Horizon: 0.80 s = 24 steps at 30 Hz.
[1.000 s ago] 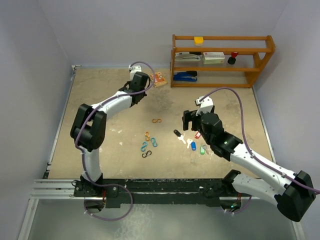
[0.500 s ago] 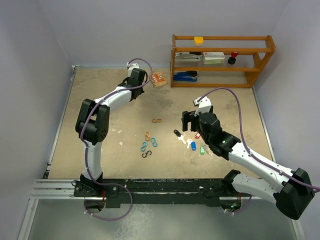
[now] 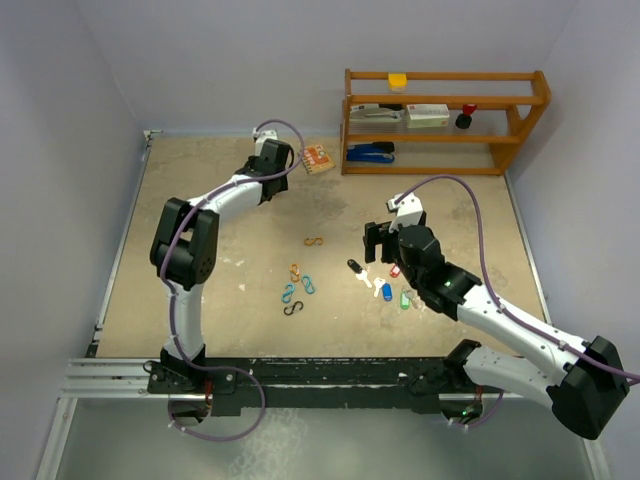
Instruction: Put the keys on the keyring
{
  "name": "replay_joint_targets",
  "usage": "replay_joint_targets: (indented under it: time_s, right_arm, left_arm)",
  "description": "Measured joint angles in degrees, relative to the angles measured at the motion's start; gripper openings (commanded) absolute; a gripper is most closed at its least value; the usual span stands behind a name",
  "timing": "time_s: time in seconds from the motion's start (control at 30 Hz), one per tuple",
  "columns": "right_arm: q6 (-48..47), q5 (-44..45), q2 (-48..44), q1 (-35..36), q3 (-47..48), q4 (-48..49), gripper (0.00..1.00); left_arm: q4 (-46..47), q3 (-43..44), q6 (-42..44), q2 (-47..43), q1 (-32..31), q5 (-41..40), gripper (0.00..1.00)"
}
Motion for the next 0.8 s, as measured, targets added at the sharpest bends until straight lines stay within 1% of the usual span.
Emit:
replay_joint_targets:
  time_s: [0.07, 0.27, 0.47, 0.6, 0.67, 0.8]
  right_arm:
    - [0.0, 0.0, 0.0, 0.0, 0.0, 0.0, 0.88]
    - [0.0, 0.0, 0.0, 0.0, 0.0, 0.0, 0.88]
    - [0.0, 0.0, 0.0, 0.0, 0.0, 0.0, 0.88]
    - [0.0, 0.0, 0.0, 0.0, 0.0, 0.0, 0.88]
    - [0.0, 0.0, 0.1, 0.0, 0.0, 0.0, 0.88]
    - [0.0, 0.0, 0.3, 0.0, 0.0, 0.0, 0.88]
  left_arm:
    - [0.0, -0.6, 0.0, -0.3, 0.0, 0.0, 0.47]
    - [0.7, -2.9, 0.0, -1.7, 0.0, 0.1, 0.48]
    - [3.7, -6.4, -0.2, -3.0, 0.0, 1.5, 0.51]
    - [6.0, -8.9, -0.6, -3.5, 0.0, 2.5, 0.51]
    - [6.7, -9.7, -0.8, -3.7, 0.0, 3.0, 0.49]
    - [9.0, -11.9, -1.7, -4.4, 0.0, 4.1, 0.37]
